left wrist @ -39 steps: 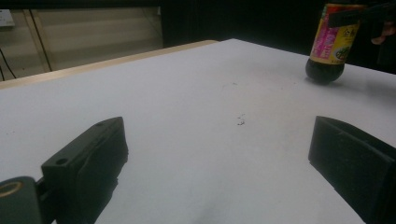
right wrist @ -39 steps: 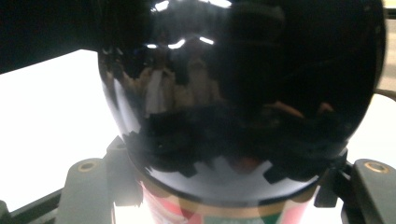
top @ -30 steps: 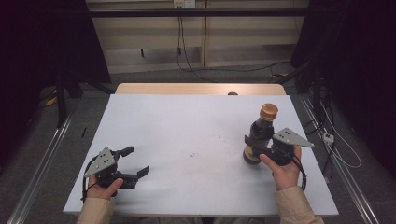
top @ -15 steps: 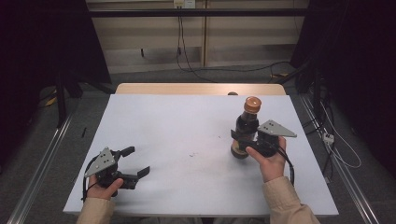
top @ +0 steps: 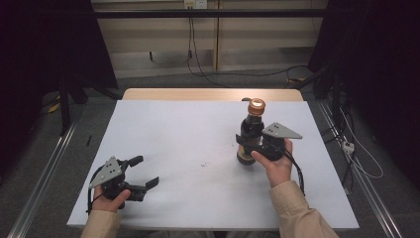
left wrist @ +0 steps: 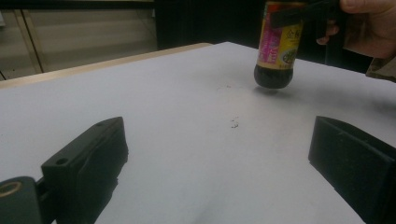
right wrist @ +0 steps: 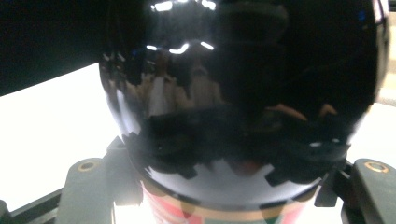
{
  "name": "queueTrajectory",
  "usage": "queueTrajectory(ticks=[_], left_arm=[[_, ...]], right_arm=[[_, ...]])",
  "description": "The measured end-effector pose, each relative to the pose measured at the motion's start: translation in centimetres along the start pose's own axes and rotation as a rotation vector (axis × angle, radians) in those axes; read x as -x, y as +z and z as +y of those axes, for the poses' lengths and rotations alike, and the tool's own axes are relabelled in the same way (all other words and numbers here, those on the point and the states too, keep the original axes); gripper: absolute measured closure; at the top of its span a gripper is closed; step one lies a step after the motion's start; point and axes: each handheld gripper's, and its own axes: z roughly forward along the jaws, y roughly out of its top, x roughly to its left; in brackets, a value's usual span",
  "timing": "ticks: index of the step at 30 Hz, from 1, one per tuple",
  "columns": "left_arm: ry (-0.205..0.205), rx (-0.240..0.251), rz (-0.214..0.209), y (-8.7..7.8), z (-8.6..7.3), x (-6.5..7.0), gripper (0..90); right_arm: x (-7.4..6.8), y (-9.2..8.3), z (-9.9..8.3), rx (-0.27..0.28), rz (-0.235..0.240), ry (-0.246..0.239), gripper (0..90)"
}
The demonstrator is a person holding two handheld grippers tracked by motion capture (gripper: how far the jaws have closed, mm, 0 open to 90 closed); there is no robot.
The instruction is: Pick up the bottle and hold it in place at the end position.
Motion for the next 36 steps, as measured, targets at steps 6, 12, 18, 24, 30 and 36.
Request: queueTrajectory(ticks=[6, 12, 18, 24, 30, 36], left_arm=[[0.001, 0.001, 0.0, -0.1, 0.0, -0.1, 4.1], [0.001, 0.001, -0.002, -0.1, 0.0, -0.1, 4.1], [-0.004, -0.001, -0.008, -0.1, 0.0, -0.1, 4.1], [-0.007, 0.001, -0.008, -0.1, 0.0, -0.1, 4.1], [0.006, -0.008, -0.013, 0.0, 0.0, -0.2, 4.1], [0.005, -0.008, -0.014, 0.0, 0.0, -0.2, 4.1]], right_arm=[[-0.5, 1.6, 0.8, 0.003, 0.031, -0.014, 31.3], [-1.1, 2.8, 1.2, 0.002, 0.053, -0.03, 31.3], [-1.5, 4.4, 1.5, 0.005, 0.073, -0.047, 31.3], [-1.7, 5.8, 1.8, 0.007, 0.09, -0.057, 31.3], [-1.8, 7.3, 1.9, 0.012, 0.091, -0.057, 31.3], [-2.0, 8.5, 1.8, 0.016, 0.095, -0.068, 31.3]])
